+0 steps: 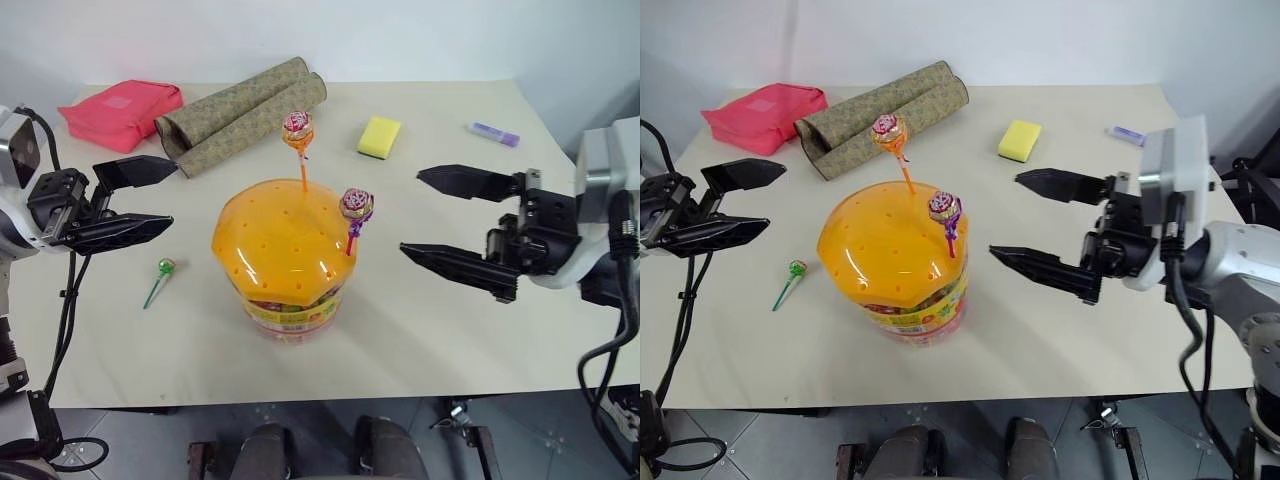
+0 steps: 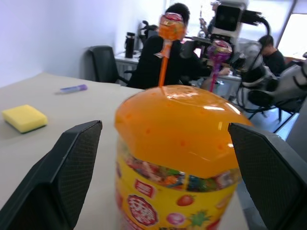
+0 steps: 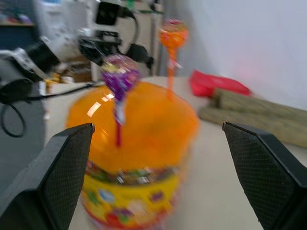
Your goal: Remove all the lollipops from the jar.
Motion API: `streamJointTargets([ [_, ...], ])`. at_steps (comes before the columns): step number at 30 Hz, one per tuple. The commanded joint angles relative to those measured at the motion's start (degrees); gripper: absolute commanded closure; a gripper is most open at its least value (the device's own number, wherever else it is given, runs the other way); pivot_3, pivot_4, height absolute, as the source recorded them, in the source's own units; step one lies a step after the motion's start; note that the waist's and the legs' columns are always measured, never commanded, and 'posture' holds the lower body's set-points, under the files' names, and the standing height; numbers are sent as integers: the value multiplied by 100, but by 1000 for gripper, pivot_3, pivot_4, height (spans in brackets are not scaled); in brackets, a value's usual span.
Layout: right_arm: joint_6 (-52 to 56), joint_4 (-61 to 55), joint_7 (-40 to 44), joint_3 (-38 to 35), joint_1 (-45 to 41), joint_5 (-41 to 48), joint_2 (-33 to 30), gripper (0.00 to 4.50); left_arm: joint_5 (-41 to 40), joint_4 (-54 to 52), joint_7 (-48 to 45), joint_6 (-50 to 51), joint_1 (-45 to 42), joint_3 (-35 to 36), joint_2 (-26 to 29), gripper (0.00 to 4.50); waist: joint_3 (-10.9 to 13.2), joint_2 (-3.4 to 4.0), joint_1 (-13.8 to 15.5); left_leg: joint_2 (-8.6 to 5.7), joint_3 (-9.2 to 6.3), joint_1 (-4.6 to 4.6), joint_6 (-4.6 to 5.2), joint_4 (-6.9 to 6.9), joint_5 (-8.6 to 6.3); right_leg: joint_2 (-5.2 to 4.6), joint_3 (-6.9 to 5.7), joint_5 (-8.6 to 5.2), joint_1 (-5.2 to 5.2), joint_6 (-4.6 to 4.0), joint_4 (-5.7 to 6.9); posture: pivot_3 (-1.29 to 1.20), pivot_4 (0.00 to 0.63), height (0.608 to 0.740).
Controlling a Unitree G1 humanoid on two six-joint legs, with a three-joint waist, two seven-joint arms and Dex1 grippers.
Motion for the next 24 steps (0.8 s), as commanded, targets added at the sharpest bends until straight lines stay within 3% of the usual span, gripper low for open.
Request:
streamJointTargets([
  [1,-40,165,148,377,-408,-74,262,0,-59,-160,-200,-52,219,204,286,29,-1,-1,-22,0,0,-1,1,2,0,0,0,0,0,0,0,0,150,740],
  [10,-189,750,903,981,-958,-627,736,0,-173,-508,1,-93,862,599,431,29,-1,-1,-61,2,-2,-4,1,3,-1,0,-2,0,-3,-1,4,0,150,740],
  [11,-183,796,1007,1004,-998,-681,734,189,-202,-558,33,-79,906,638,424,7,-1,-1,-61,2,-1,-4,1,3,-1,0,-1,0,-3,-1,4,0,150,740],
  [13,-178,845,1197,1082,-1072,-801,752,626,-223,-589,60,-98,965,693,402,0,-1,-1,-60,2,-3,-4,1,3,-1,0,-1,0,-4,-1,4,0,150,740],
  [24,-120,873,1655,1261,-1365,-1066,919,4418,-241,-599,218,-258,924,623,242,0,-1,-1,-68,2,-1,-4,1,3,-1,0,-1,0,-4,-1,5,0,150,740],
])
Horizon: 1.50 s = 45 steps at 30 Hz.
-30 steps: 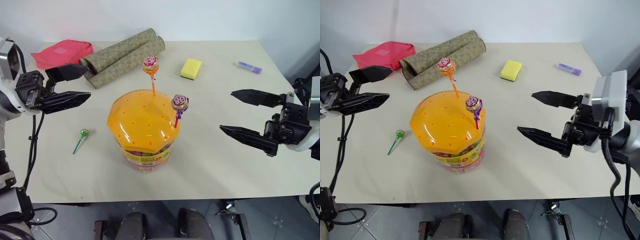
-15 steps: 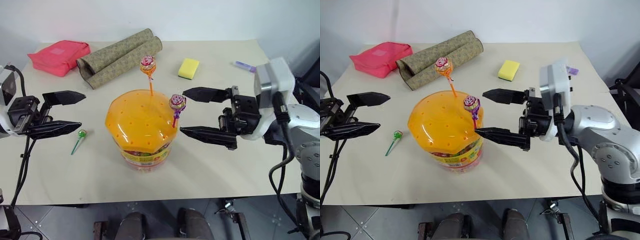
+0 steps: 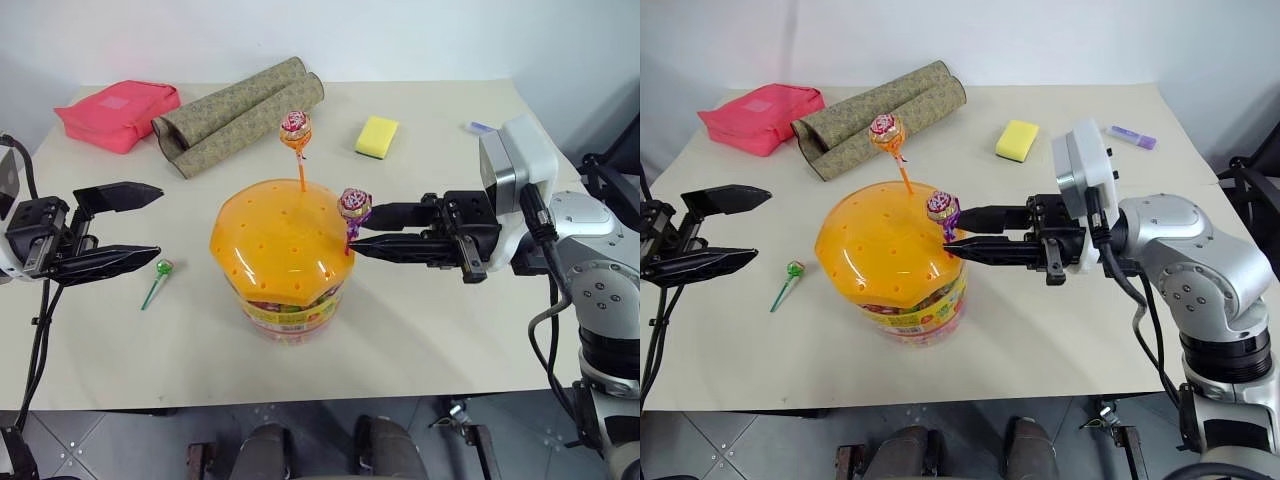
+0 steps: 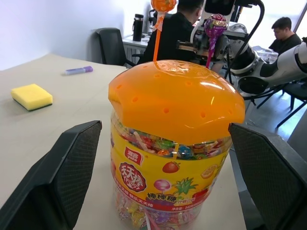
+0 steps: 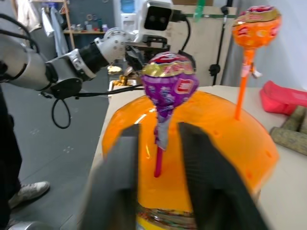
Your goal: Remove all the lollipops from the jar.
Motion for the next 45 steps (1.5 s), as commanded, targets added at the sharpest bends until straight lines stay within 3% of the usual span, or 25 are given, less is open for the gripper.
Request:
streamJointTargets([
  [1,-80,-113,84,-45,-154,-33,68,4467,-91,-101,43,-145,-61,100,-13,0,0,0,-2,0,0,0,0,0,0,0,0,0,0,0,0,0,150,740],
  [18,-79,447,-248,-536,-988,-22,417,4467,-105,27,-23,-353,-86,36,-174,0,0,0,-11,0,3,0,0,0,0,0,2,0,-3,-1,2,0,150,740],
  [25,171,680,-462,-1116,-1110,3,-164,4467,-65,142,-85,-418,-104,33,-152,0,0,0,-2,-1,2,-2,0,0,0,-1,1,0,-3,-1,2,0,150,740],
  [30,866,657,-854,-1410,-647,-120,-1008,4467,-53,215,-113,-456,-172,-36,-162,0,0,0,1,0,5,-2,0,-3,0,-1,2,0,-5,-1,1,0,150,740],
  [35,2038,612,-1047,-1061,495,-397,-2021,4467,-22,322,-230,-504,-62,27,-107,0,-2,-3,6,-2,6,-4,3,-3,-2,-4,2,0,-3,-1,-2,0,150,740],
  [40,2642,1185,-1981,-958,1226,-890,-1777,4467,14,394,-369,-511,190,232,61,0,-2,-3,-33,2,14,-2,2,-7,-2,-3,7,0,-10,-1,1,0,150,740],
  [45,2642,1912,-2404,-507,1327,-1656,-1553,4467,30,462,-449,-544,277,295,189,0,-1,-2,-14,0,17,-3,2,-7,-2,-3,10,-1,-13,-2,0,0,150,740],
])
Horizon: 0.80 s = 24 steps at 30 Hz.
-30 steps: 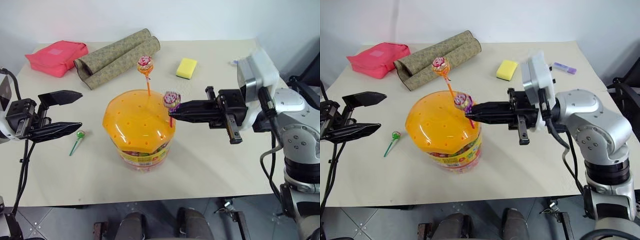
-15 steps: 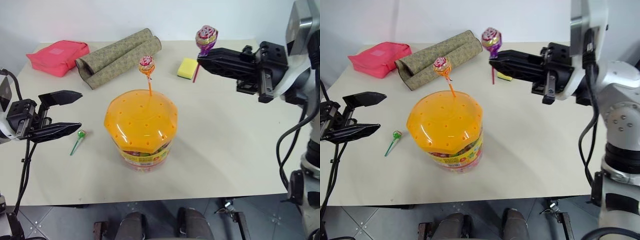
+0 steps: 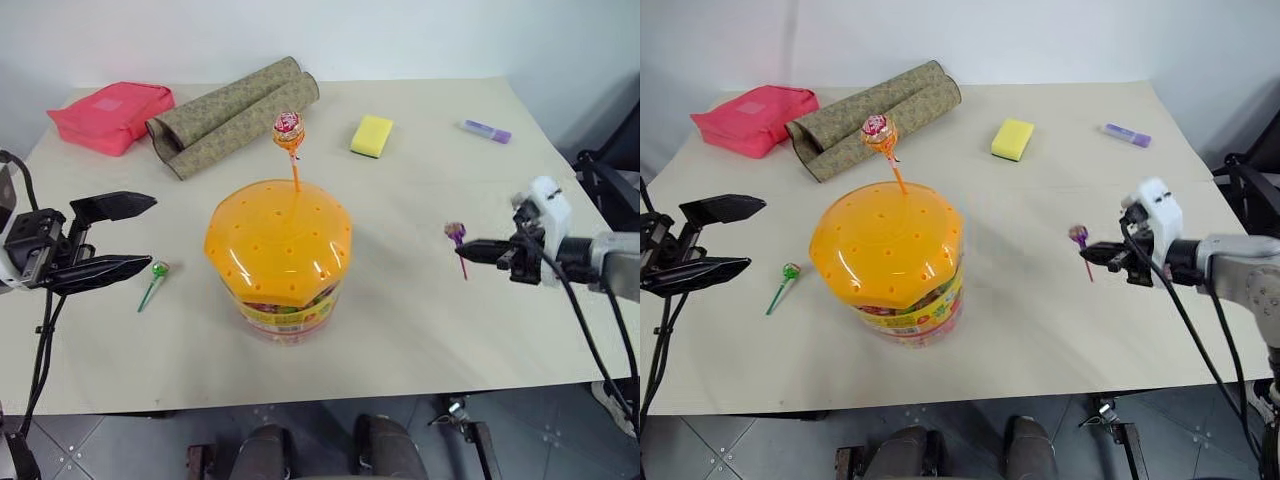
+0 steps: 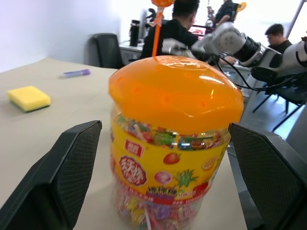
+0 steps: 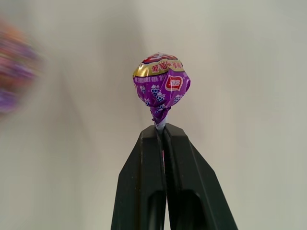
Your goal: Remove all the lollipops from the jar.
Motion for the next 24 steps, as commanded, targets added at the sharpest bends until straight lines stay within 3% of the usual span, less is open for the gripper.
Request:
streamJointTargets([
  [1,-92,408,-230,253,-109,-541,125,4467,-2,-57,-61,-112,37,205,129,0,0,0,-2,0,1,0,0,0,0,0,1,0,0,0,0,0,150,740],
  [9,-183,885,-326,383,-286,-1030,715,4467,-172,-451,201,6,252,263,-28,0,1,2,11,0,1,-1,0,-1,0,0,2,0,-1,0,0,0,150,740],
  [12,-157,798,-331,334,-202,-1084,799,3759,-198,-532,268,17,284,251,-67,0,1,2,3,0,1,-1,0,-1,0,0,2,0,-1,0,-1,0,150,740],
  [16,-3,336,-202,77,-47,-913,770,2459,-220,-575,330,44,271,249,-79,0,1,2,12,0,0,0,0,0,0,0,2,0,0,0,0,0,150,740],
  [23,336,-1649,681,-1277,459,268,20,110,-223,-574,412,53,179,186,-57,0,8,15,27,-1,-3,-3,0,-7,0,0,0,0,-1,0,-6,0,150,740],
  [24,360,-1820,770,-1404,458,431,-50,50,-216,-549,404,44,156,176,-52,0,8,14,26,0,-4,-2,-1,-7,0,1,0,0,-1,0,-6,0,150,740],
])
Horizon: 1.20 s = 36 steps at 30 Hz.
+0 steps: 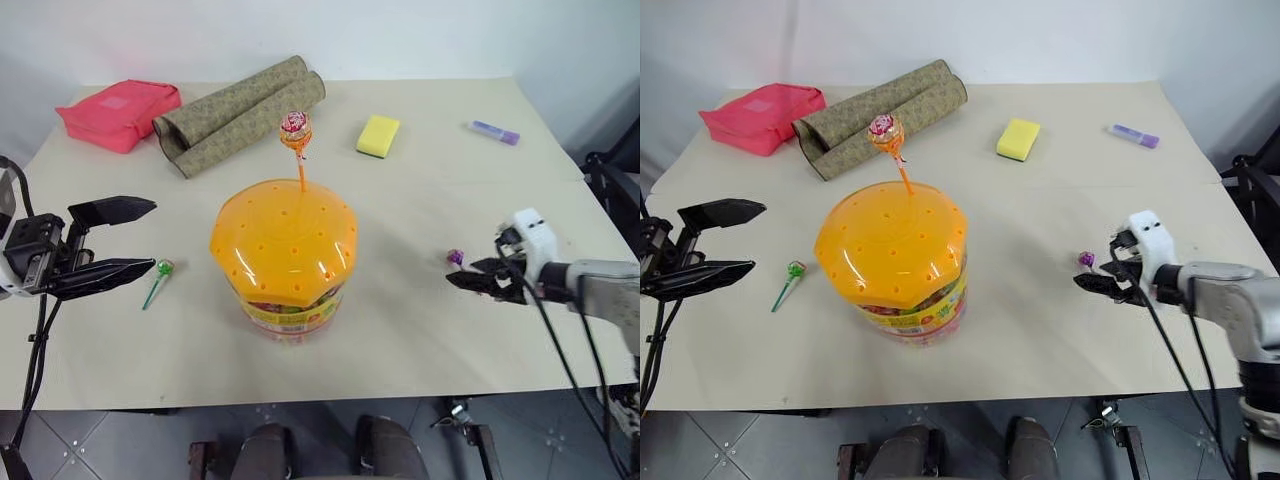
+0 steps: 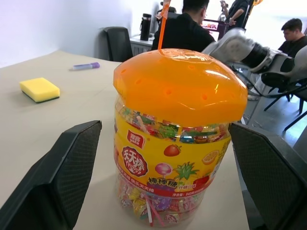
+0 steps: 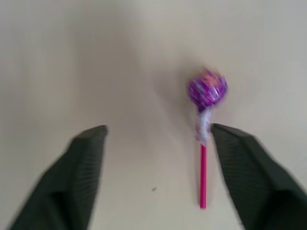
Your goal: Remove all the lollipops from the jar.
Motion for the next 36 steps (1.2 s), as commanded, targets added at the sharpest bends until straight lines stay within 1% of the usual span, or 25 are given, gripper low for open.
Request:
streamJointTargets([
  [1,-6,-821,470,-616,-113,676,-287,50,-102,-64,10,-39,-146,83,37,0,-1,-1,-6,0,-1,3,0,-3,0,0,0,0,1,0,-1,0,150,740],
  [3,-282,-844,528,-627,-485,785,-258,50,-97,-33,0,-41,-204,53,39,0,-1,-3,-32,1,-2,5,-2,-3,-1,1,3,0,1,0,0,0,150,740],
  [5,-508,-632,624,-403,-1224,940,-92,50,-75,18,-28,-58,-283,13,43,0,-1,-3,-42,0,-1,8,-2,-3,-1,1,12,0,-1,0,0,0,150,740],
  [7,-750,-398,758,-71,-1819,913,111,50,-63,44,-39,-52,-340,-1,52,0,0,-1,-61,0,-1,19,-2,-5,-1,2,23,0,-2,0,7,0,150,740],
  [12,-1404,337,1185,877,-2986,632,890,50,-22,81,-36,-65,-389,29,117,0,-1,-4,-110,-1,22,21,-3,-15,-1,4,23,0,-3,-1,3,0,150,740],
  [14,-1618,607,1368,1169,-3314,567,1247,50,-29,50,-18,-57,-340,89,138,0,-1,-3,-138,-1,23,18,-3,-15,-1,4,22,0,-5,0,3,0,150,740],
  [19,-2074,1070,1764,1627,-3688,359,1940,50,-89,-138,92,-38,-126,321,98,0,-2,-5,-166,-1,22,15,-3,-18,-1,5,20,0,-10,-1,4,0,150,740],
  [25,-2440,1451,2041,1893,-4057,266,2721,50,-213,-566,315,27,399,793,-2,0,-2,-5,-178,-1,22,15,-2,-18,-1,4,20,0,-12,-1,5,0,150,740],
  [34,-2911,2044,2243,2142,-4550,-130,3514,50,-423,-1098,707,80,900,1150,-178,0,-2,-5,-175,0,20,15,-3,-18,-1,4,21,0,-14,-1,11,0,150,740],
  [36,-3030,2093,2298,2218,-4581,-247,3603,427,-445,-1170,762,74,994,1223,-202,0,-2,-5,-178,0,19,15,-3,-18,-1,3,22,0,-14,-1,11,0,150,740],
])
